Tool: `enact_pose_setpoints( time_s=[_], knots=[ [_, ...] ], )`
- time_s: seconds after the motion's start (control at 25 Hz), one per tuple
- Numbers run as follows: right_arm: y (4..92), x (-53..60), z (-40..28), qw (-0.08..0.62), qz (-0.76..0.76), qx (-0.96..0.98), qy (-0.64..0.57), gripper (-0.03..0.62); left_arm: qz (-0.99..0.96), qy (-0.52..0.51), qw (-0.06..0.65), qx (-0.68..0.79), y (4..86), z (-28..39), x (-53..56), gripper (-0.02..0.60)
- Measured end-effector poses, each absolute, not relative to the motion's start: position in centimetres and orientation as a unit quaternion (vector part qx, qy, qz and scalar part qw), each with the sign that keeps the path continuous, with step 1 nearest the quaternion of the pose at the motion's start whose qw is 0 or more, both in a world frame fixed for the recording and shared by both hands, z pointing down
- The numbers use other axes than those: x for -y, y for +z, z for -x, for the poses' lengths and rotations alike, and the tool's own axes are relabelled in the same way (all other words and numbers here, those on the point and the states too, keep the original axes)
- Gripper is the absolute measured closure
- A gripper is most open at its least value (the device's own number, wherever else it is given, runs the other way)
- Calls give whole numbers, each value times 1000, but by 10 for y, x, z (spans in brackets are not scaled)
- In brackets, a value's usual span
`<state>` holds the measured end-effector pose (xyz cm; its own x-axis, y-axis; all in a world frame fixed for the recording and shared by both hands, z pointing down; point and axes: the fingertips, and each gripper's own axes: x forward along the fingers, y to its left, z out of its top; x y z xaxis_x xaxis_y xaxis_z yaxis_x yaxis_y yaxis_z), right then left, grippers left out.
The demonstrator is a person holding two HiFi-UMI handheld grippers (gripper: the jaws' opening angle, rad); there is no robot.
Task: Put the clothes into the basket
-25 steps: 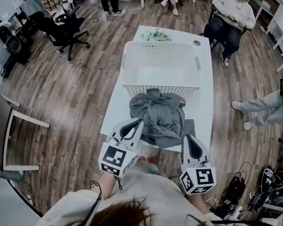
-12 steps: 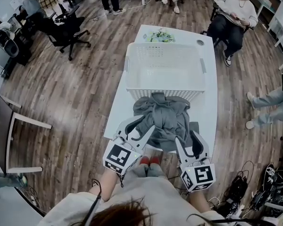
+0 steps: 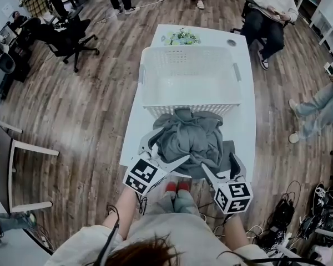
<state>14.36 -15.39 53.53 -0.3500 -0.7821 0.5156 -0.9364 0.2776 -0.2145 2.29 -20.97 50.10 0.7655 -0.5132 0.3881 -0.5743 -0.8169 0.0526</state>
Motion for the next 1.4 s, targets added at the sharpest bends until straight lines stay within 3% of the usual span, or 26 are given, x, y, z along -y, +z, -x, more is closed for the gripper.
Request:
enact_pose_setpoints(
  time_s=[0.16,0.68,1.0,1.28,1.4],
  knots=[
    [567,161,-161,185,-558,759,280,145,-931,226,98,271,534,-34,218,90],
    [635,182,-164,309,-504,733,336,117,-899,342,147,232,614,-43,230,37],
    [664,190,-156,310,-429,765,368,71,-878,407,187,168,649,-50,224,20],
    [664,202,-123,324,-350,825,303,81,-883,411,179,135,658,-61,223,20],
    [662,202,-111,304,-313,853,286,169,-895,396,168,119,659,-67,220,35]
  ],
)
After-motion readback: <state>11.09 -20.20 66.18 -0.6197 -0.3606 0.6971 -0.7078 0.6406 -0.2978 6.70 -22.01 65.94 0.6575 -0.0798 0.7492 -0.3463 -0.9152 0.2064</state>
